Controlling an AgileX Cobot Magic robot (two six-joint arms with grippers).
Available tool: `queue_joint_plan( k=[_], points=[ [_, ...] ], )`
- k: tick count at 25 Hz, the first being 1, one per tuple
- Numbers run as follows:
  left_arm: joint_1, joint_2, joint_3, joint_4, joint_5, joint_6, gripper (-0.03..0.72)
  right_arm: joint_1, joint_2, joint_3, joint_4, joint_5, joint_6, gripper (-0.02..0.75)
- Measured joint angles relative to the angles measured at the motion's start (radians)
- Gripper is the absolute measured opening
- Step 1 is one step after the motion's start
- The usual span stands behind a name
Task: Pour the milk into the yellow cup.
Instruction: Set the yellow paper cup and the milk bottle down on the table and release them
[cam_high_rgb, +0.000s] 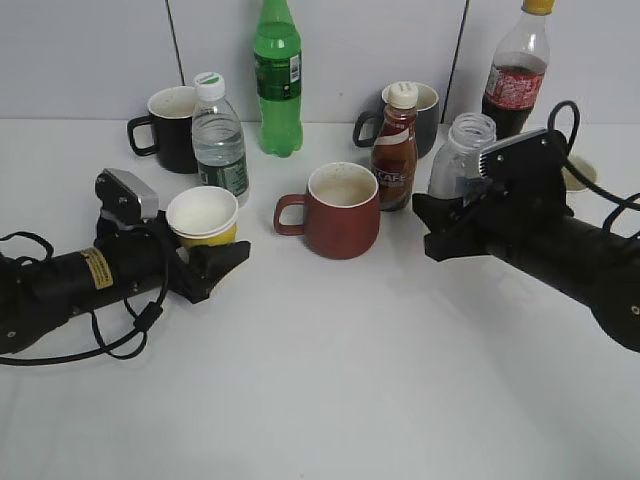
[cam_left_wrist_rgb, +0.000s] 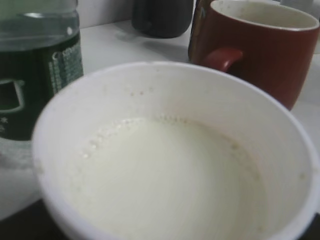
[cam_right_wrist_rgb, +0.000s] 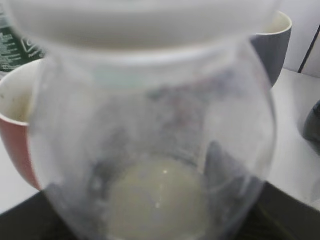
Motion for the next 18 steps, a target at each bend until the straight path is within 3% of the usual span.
queue_joint_plan(
  k=[18],
  points=[
    [0.005, -0.003, 0.073, -0.039, -0.01, 0.0, 0.588, 0.0, 0.22, -0.068, 0.053, -0.123, -0.023, 0.439]
  ],
)
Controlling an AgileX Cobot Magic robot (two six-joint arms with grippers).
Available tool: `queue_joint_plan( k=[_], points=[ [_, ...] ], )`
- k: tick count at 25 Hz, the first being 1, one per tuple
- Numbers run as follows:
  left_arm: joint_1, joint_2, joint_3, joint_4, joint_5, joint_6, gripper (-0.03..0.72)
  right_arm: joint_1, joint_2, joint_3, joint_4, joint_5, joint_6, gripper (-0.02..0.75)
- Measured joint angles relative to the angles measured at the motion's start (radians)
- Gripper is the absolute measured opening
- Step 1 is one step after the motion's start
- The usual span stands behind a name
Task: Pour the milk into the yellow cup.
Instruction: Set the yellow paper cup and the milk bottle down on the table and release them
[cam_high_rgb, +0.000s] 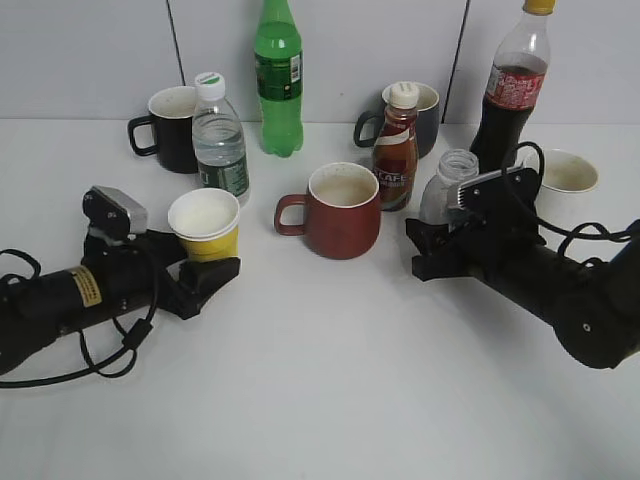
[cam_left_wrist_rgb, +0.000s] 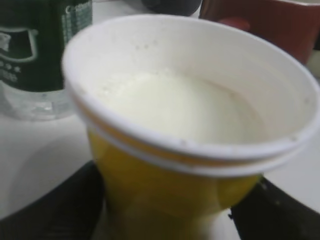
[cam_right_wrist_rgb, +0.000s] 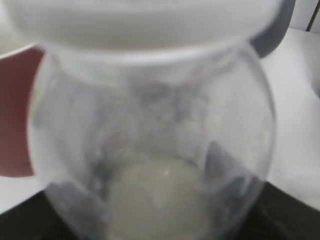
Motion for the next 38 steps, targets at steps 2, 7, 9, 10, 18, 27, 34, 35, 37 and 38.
queue_joint_plan(
  k=[2, 7, 9, 10, 18, 27, 34, 35, 37, 38],
  points=[
    [0.0, -0.008, 0.009, -0.005, 0.006, 0.0, 0.588, 0.0, 0.001, -0.002, 0.0, 0.0, 0.0, 0.439],
    [0.003, -0.056, 0.024, -0.005, 0.085, 0.0, 0.588, 0.0, 0.001, -0.002, -0.001, 0.001, -0.005, 0.457],
    [0.003, -0.056, 0.024, -0.005, 0.085, 0.0, 0.588, 0.0, 0.001, -0.004, 0.003, 0.007, -0.005, 0.5],
    [0.011, -0.087, 0.042, -0.005, 0.126, 0.0, 0.588, 0.0, 0.001, -0.004, 0.009, 0.011, -0.005, 0.518],
    [0.015, -0.15, 0.09, -0.005, 0.188, 0.0, 0.588, -0.002, -0.006, -0.004, 0.017, 0.098, -0.017, 0.545],
    [0.015, -0.254, 0.093, -0.005, 0.434, 0.0, 0.588, -0.003, -0.099, -0.004, 0.017, 0.317, -0.02, 0.545],
    [0.015, -0.366, 0.093, -0.005, 0.639, -0.057, 0.588, -0.005, -0.165, -0.004, 0.01, 0.526, 0.064, 0.545],
    [0.015, -0.38, 0.093, -0.005, 0.661, -0.075, 0.588, -0.005, -0.173, -0.004, 0.005, 0.562, 0.074, 0.545],
    [0.015, -0.404, 0.094, -0.009, 0.701, -0.106, 0.588, -0.005, -0.192, -0.004, -0.002, 0.633, 0.083, 0.545],
    [0.015, -0.426, 0.094, -0.011, 0.737, -0.147, 0.588, -0.005, -0.203, -0.004, -0.002, 0.667, 0.089, 0.545]
  ],
)
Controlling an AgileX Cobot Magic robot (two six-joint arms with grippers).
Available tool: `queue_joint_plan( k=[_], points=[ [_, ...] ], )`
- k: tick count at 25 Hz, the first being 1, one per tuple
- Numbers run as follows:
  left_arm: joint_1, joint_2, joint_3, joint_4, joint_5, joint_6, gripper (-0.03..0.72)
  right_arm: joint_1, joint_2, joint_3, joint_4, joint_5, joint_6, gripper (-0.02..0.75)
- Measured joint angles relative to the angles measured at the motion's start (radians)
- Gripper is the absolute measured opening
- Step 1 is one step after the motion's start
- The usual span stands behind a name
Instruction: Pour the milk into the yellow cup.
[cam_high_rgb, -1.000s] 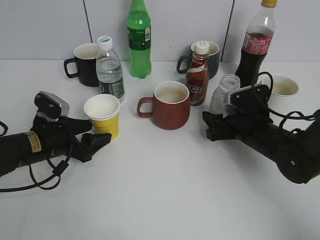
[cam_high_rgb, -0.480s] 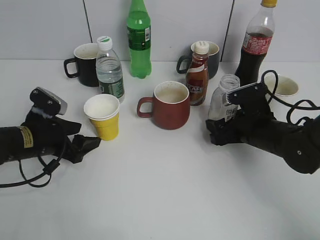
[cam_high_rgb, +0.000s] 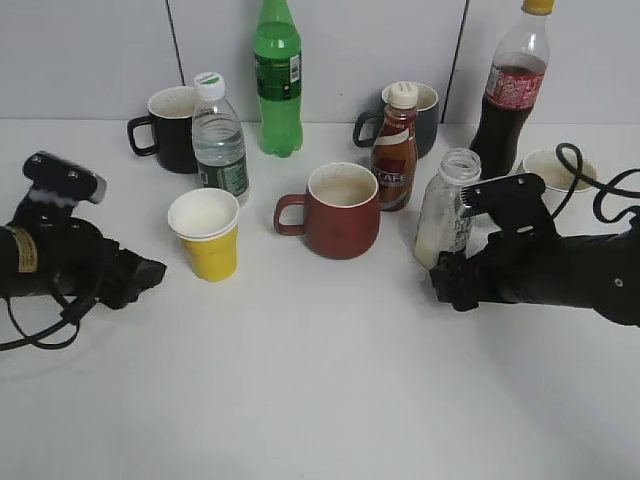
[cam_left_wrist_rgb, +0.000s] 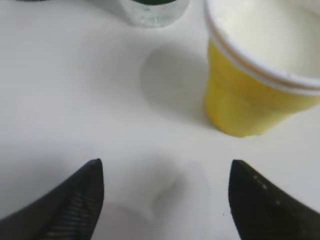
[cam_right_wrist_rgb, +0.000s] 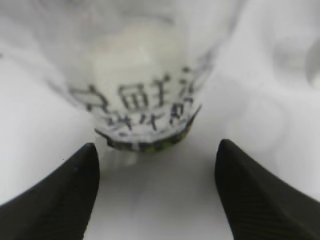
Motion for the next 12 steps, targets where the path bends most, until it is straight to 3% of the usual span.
queue_joint_plan(
  k=[3, 6, 12],
  points=[
    [-0.007, -0.049, 0.0, -0.008, 0.102, -0.107, 0.587, 0.0, -0.039, 0.0, -0.002, 0.107, 0.021, 0.545],
    [-0.04, -0.097, 0.0, -0.053, 0.217, -0.14, 0.587, 0.002, -0.089, 0.0, -0.003, 0.228, 0.051, 0.545],
    [-0.152, -0.234, -0.035, -0.245, 0.598, -0.153, 0.587, 0.005, -0.258, 0.0, 0.003, 0.458, 0.072, 0.545]
  ],
)
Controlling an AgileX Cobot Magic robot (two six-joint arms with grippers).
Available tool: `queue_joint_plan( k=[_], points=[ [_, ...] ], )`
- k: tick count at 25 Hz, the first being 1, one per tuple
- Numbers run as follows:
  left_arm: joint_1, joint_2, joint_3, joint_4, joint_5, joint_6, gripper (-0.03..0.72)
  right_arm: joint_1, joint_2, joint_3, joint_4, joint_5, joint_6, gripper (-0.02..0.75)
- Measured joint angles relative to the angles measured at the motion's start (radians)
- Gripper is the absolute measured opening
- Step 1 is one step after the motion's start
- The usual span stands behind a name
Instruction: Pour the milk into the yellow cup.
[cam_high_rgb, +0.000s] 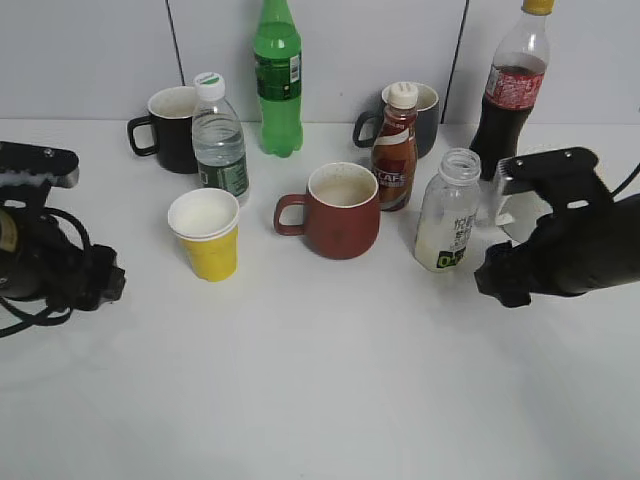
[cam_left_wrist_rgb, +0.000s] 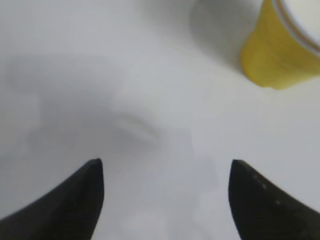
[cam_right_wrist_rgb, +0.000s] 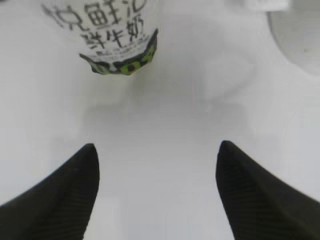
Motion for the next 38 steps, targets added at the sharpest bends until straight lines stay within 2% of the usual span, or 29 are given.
queue_joint_plan(
  k=[4, 5, 6, 7, 9, 11, 13, 14, 15, 17, 23, 30, 35, 38],
  points=[
    [-0.045, -0.109, -0.063, -0.058, 0.296, -0.001, 0.575, 0.0, -0.155, -0.003, 0.0, 0.141, 0.0, 0.545],
    [-0.045, -0.109, -0.063, -0.058, 0.296, -0.001, 0.575, 0.0, -0.197, -0.005, 0.001, 0.188, -0.002, 0.545],
    [-0.056, -0.164, -0.103, -0.078, 0.429, -0.001, 0.571, 0.0, -0.232, -0.005, 0.01, 0.238, -0.013, 0.545],
    [-0.056, -0.164, -0.103, -0.078, 0.429, -0.001, 0.571, 0.0, -0.276, -0.005, 0.032, 0.291, -0.041, 0.545],
    [-0.062, -0.262, -0.152, -0.105, 0.603, -0.001, 0.568, 0.0, -0.368, -0.005, 0.115, 0.392, -0.135, 0.545],
    [-0.063, -0.295, -0.162, -0.112, 0.651, 0.0, 0.568, 0.0, -0.456, -0.005, 0.239, 0.493, -0.259, 0.545],
    [-0.063, -0.422, -0.171, -0.128, 0.802, 0.056, 0.568, 0.0, -0.552, -0.006, 0.349, 0.603, -0.386, 0.545],
    [-0.063, -0.438, -0.172, -0.13, 0.83, 0.069, 0.568, 0.0, -0.608, -0.006, 0.389, 0.652, -0.423, 0.545],
    [-0.063, -0.513, -0.173, -0.145, 0.905, 0.132, 0.568, 0.0, -0.666, -0.006, 0.415, 0.69, -0.442, 0.545],
    [-0.063, -0.622, -0.173, -0.176, 0.986, 0.176, 0.568, 0.0, -0.776, -0.006, 0.434, 0.775, -0.462, 0.545],
    [-0.063, -1.027, -0.105, -0.277, 1.019, 0.29, 0.568, 0.0, -1.117, -0.006, 0.389, 0.952, -0.475, 0.545],
    [-0.063, -1.458, 0.045, -0.294, 0.987, 0.373, 0.568, 0.0, -1.411, 0.032, 0.303, 1.061, -0.396, 0.545],
    [-0.063, -1.595, 0.093, -0.318, 0.922, 0.411, 0.568, 0.0, -1.548, 0.12, 0.29, 1.077, -0.344, 0.545],
    [-0.063, -1.601, 0.101, -0.319, 0.918, 0.418, 0.568, 0.0, -1.592, 0.142, 0.284, 1.049, -0.331, 0.545]
  ],
)
